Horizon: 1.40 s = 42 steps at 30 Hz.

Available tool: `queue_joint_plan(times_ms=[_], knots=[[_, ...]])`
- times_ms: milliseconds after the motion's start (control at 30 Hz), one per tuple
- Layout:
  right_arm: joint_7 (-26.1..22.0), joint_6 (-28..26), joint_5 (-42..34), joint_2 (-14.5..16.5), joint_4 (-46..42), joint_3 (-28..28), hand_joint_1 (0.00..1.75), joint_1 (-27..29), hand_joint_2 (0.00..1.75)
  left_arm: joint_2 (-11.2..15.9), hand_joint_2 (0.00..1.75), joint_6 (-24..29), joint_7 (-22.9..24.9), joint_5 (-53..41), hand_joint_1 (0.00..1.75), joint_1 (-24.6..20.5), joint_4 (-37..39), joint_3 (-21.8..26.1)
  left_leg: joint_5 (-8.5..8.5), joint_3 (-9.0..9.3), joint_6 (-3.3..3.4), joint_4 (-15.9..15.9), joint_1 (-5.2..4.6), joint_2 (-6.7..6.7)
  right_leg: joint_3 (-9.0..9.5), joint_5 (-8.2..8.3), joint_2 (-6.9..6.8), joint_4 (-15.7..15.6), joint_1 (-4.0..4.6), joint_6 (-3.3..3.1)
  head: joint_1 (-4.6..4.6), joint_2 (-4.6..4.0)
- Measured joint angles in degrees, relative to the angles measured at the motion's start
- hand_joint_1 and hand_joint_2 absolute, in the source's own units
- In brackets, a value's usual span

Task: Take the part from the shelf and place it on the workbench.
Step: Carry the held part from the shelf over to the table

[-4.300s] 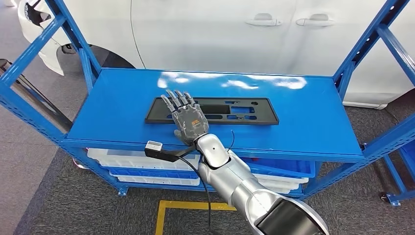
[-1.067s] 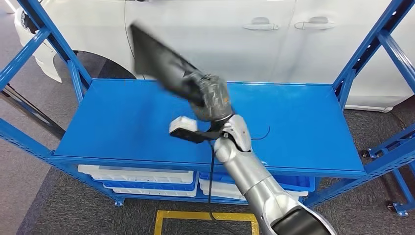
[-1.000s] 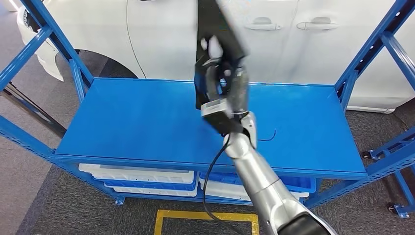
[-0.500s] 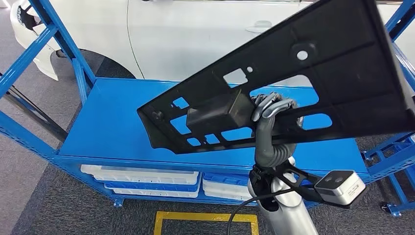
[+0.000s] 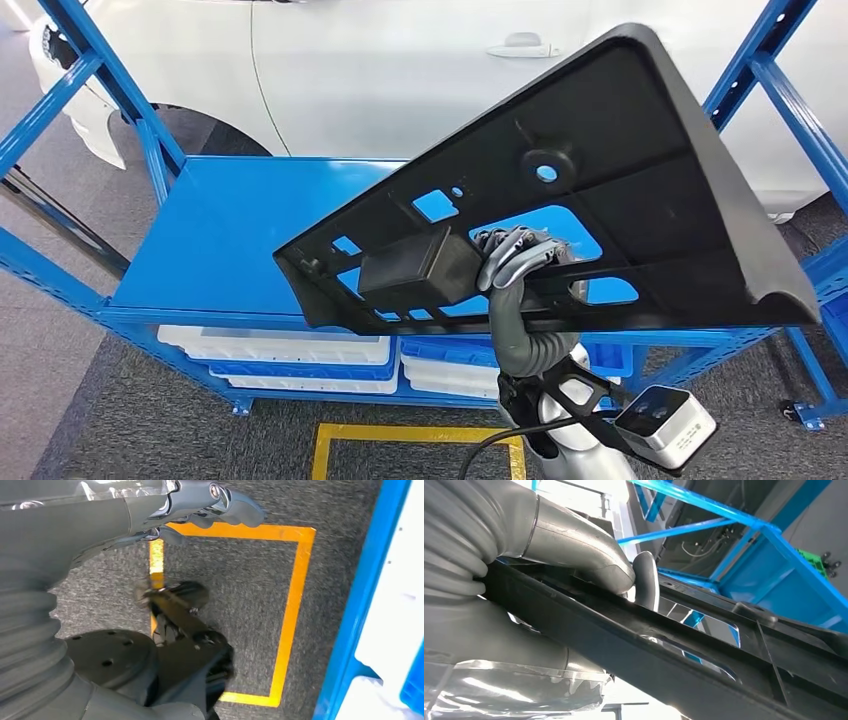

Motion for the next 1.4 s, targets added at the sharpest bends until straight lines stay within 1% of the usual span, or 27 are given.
queue_joint_plan(times_ms=[33, 67, 167, 233, 300, 333, 400, 467, 500, 533, 567, 633, 700, 733, 800, 867, 933, 1000, 1033, 1067, 1100, 1167, 1233, 1267, 1333, 1367, 1400], knots=[[0.0, 0.0, 0.1, 0.0, 0.0, 0.1, 1.75, 0.0, 1.75, 0.0, 1.75, 0.0, 0.1, 0.0, 0.0, 0.0, 0.0, 0.1, -0.22, 0.57, 0.09, 0.5, -0.01, 0.0, -0.52, 0.42, -0.01, 0.0, 0.12, 0.01, -0.01, 0.0], [0.0, 0.0, 0.2, 0.0, -0.1, 0.1, 1.75, 0.0, 1.75, 0.0, 1.75, 0.0, 0.1, 0.0, 0.0, 0.0, 0.0, 0.1, 0.57, 2.41, 0.28, -1.5, -0.02, 0.0, -1.02, 0.84, 0.0, 0.1, 0.2, 0.07, -0.01, 0.0], [0.0, -0.1, 0.2, 0.0, -0.4, 0.2, 1.75, 0.0, 1.75, 0.0, 1.75, 0.0, 0.1, 0.0, 0.0, -0.3, 0.0, 0.4, 4.18, 10.51, 1.15, -14.2, -0.28, -0.01, -1.98, 2.14, 0.04, 0.1, 0.35, 0.61, 0.04, 0.0], [0.0, 0.0, 0.2, -0.1, -0.6, 0.2, 1.75, 0.0, 1.75, 0.1, 1.75, 0.0, 0.4, 0.0, 0.0, -0.4, 0.0, 0.5, 5.04, 11.87, 1.65, -17.1, -0.73, -0.08, -2.07, 3.01, -0.03, -0.1, 0.29, 1.34, 0.08, 0.0], [0.0, 0.1, 0.2, -0.2, -0.7, 0.3, 1.75, 0.0, 1.75, 0.0, 1.75, 0.0, 1.0, 0.1, 0.0, -0.4, 0.0, 0.7, 6.16, 11.42, 2.27, -17.1, -0.88, -0.09, -2.1, 3.87, -0.01, -0.5, 0.13, 2.1, 0.09, 0.0], [0.0, 0.2, 0.2, -0.2, -0.7, 0.3, 1.75, 0.0, 1.75, 0.0, 1.75, 0.0, 1.5, 0.2, 0.0, -0.4, 0.0, 0.8, 6.89, 11.04, 2.68, -17.3, -0.79, 0.05, -2.33, 3.45, 0.05, -0.3, 0.08, 2.42, 0.14, 0.0], [0.0, 0.4, 0.1, -0.5, -0.7, 0.4, 1.75, -0.1, 1.75, -0.1, 1.75, 0.0, 2.4, 0.4, 0.0, -0.4, 0.0, 0.9, 8.61, 9.7, 3.47, -17.7, -0.52, 0.37, -3.64, -0.73, 0.16, 3.1, 0.05, 2.91, 0.3, 0.0], [0.0, 0.5, 0.1, -0.8, -0.6, 0.4, 1.75, -0.3, 1.75, -0.2, 1.75, 0.1, 3.2, 0.6, 0.0, -0.5, 0.0, 0.9, 10.04, 7.82, 3.85, -17.6, -0.64, 0.52, -5.5, -6.82, 0.16, 10.5, 0.02, 3.28, 0.45, 0.0], [0.0, 0.6, 0.0, -1.0, -0.6, 0.4, 1.75, -0.4, 1.75, -0.2, 1.75, 0.1, 3.5, 0.6, 0.0, -0.4, 0.0, 1.0, 10.72, 6.82, 3.85, -17.5, -0.68, 0.55, -5.98, -8.4, 0.16, 14.0, 0.02, 3.45, 0.48, 0.0], [0.0, 0.6, 0.0, -1.2, -0.6, 0.4, 1.75, -0.5, 1.75, -0.3, 1.75, 0.2, 3.7, 0.6, 0.0, -0.4, 0.0, 1.0, 11.37, 5.79, 3.82, -17.3, -0.71, 0.58, -5.71, -8.6, 0.16, 16.1, 0.02, 3.55, 0.49, 0.0], [0.0, 0.5, 0.0, -1.3, -0.5, 0.5, 1.75, -0.6, 1.75, -0.3, 1.75, 0.3, 4.0, 0.7, 0.0, -0.3, 0.0, 1.0, 11.96, 4.75, 3.73, -17.0, -0.72, 0.59, -4.42, -7.63, 0.15, 16.1, 0.02, 3.56, 0.5, 0.0], [0.0, 0.0, -0.1, -1.5, -0.6, 0.5, 1.75, -0.8, 1.75, -0.5, 1.75, 0.6, 4.6, 0.7, 0.0, -0.3, 0.0, 1.1, 12.95, 2.89, 3.45, -16.3, -0.72, 0.57, 1.1, -5.24, 0.15, 10.3, 0.04, 3.27, 0.5, 0.0], [0.0, -0.6, 0.0, -1.6, -0.9, 0.5, 1.75, -1.0, 1.75, -0.6, 1.75, 1.0, 5.6, 0.7, 0.0, -0.3, 0.0, 1.3, 13.74, 1.74, 2.98, -15.7, -0.86, 0.51, 6.76, -5.77, 0.15, 2.4, 0.31, 2.64, 0.45, 0.0], [0.0, -0.9, 0.0, -1.7, -1.1, 0.5, 1.75, -1.1, 1.75, -0.6, 1.75, 1.2, 6.1, 0.7, 0.0, -0.3, 0.0, 1.4, 14.15, 1.5, 2.67, -15.6, -0.88, 0.49, 8.14, -6.45, 0.17, 0.0, 0.49, 2.25, 0.56, 0.0], [0.0, -1.3, 0.1, -1.8, -1.3, 0.5, 1.75, -1.0, 1.75, -0.7, 1.75, 1.6, 6.9, 0.7, 0.0, -0.1, 0.0, 1.5, 15.13, 1.35, 1.98, -15.8, -0.88, 0.43, 8.17, -6.24, 0.14, -1.1, 0.62, 1.4, 0.8, 0.0], [0.0, -1.7, 0.2, -1.9, -1.4, 0.5, 1.75, -1.0, 1.75, -0.7, 1.75, 2.0, 7.5, 0.8, 0.0, 0.1, 0.1, 1.9, 13.79, 0.74, 1.37, -15.0, -0.75, 0.28, 7.28, -4.93, -0.05, -1.5, 0.4, 0.48, 0.89, 0.0], [0.0, -2.0, 0.3, -2.0, -1.5, 0.6, 1.75, -0.7, 1.75, -0.7, 1.75, 2.4, 8.4, 1.1, 0.0, 0.3, 0.1, 2.2, 8.34, -0.59, 0.88, -10.3, -0.53, 0.19, 5.85, -3.45, -0.21, -1.7, 0.25, -0.12, 0.75, 0.0], [0.0, -2.1, 0.3, -2.2, -1.6, 0.6, 1.75, -0.2, 1.75, -0.7, 1.75, 2.8, 9.0, 1.2, 0.0, 0.3, 0.1, 2.4, 3.38, -1.81, 0.43, -2.9, -0.39, 0.19, 4.04, -2.07, -0.22, -1.6, 0.29, -0.21, 0.7, 0.0], [0.0, -2.1, 0.4, -2.3, -1.6, 0.7, 1.75, 0.0, 1.75, -0.7, 1.75, 2.9, 9.2, 1.3, 0.0, 0.4, 0.1, 2.5, 2.86, -1.83, 0.27, -0.2, -0.35, 0.2, 3.07, -1.4, -0.25, -1.4, 0.3, -0.14, 0.71, 0.0], [0.0, -2.1, 0.4, -2.4, -1.6, 0.7, 1.75, 0.2, 1.75, -0.7, 1.75, 3.0, 9.2, 1.4, 0.0, 0.4, 0.1, 2.6, 3.73, -1.12, 0.16, 0.9, -0.31, 0.2, 2.05, -0.76, -0.27, -1.3, 0.3, -0.03, 0.7, 0.0], [0.0, -2.1, 0.5, -2.5, -1.6, 0.8, 1.75, 0.3, 1.75, -0.7, 1.75, 3.0, 9.2, 1.4, 0.0, 0.4, 0.1, 2.6, 5.38, 0.46, 0.12, 0.2, -0.25, 0.2, 1.06, -0.15, -0.28, -1.1, 0.29, 0.1, 0.7, 0.0], [0.1, -1.9, 0.6, -2.6, -1.6, 1.0, 1.75, 0.3, 1.75, -0.7, 1.75, 2.9, 8.9, 1.5, 0.0, 0.3, 0.1, 2.8, 7.44, 6.12, 0.33, -6.4, -0.17, 0.18, -0.54, 0.92, -0.26, -0.6, 0.32, 0.48, 0.68, 0.0], [0.1, -1.2, 0.4, -2.7, -1.5, 1.0, 1.75, 0.2, 1.75, -0.7, 1.75, 2.6, 8.2, 1.6, 0.0, 0.2, 0.1, 3.1, 6.03, 11.63, 0.92, -14.5, -0.39, 0.1, -1.16, 1.85, -0.32, -0.3, 0.41, 1.1, 0.73, 0.0], [0.1, -0.6, 0.3, -2.7, -1.4, 1.0, 1.75, 0.2, 1.75, -0.7, 1.75, 2.3, 7.9, 1.6, 0.0, 0.2, 0.1, 3.3, 5.23, 12.81, 1.26, -16.7, -0.59, 0.05, -1.22, 2.37, -0.39, -0.4, 0.4, 1.46, 0.68, 0.0], [0.1, 0.8, 0.6, -2.8, -1.2, 1.0, 1.75, 0.2, 1.75, -0.7, 1.75, 1.9, 7.3, 1.5, 0.0, 0.2, 0.1, 3.6, 5.81, 12.52, 2.07, -17.7, -0.7, 0.17, -1.4, 3.18, -0.41, -0.6, 0.31, 2.21, 0.63, 0.0], [0.0, 1.3, 1.2, -2.8, -1.2, 1.0, 1.75, 0.1, 1.75, -0.7, 1.75, 1.7, 7.1, 1.5, 0.0, 0.2, 0.1, 3.7, 6.47, 11.94, 2.57, -17.8, -0.64, 0.32, -1.85, 2.25, -0.3, 0.0, 0.24, 2.48, 0.64, 0.0], [0.0, 1.7, 1.9, -2.9, -1.2, 1.0, 1.75, 0.2, 1.75, -0.8, 1.75, 1.6, 6.9, 1.4, 0.0, 0.2, 0.1, 3.8, 7.25, 11.25, 3.04, -17.9, -0.54, 0.49, -2.52, 0.2, -0.18, 1.6, 0.2, 2.69, 0.77, 0.0]])
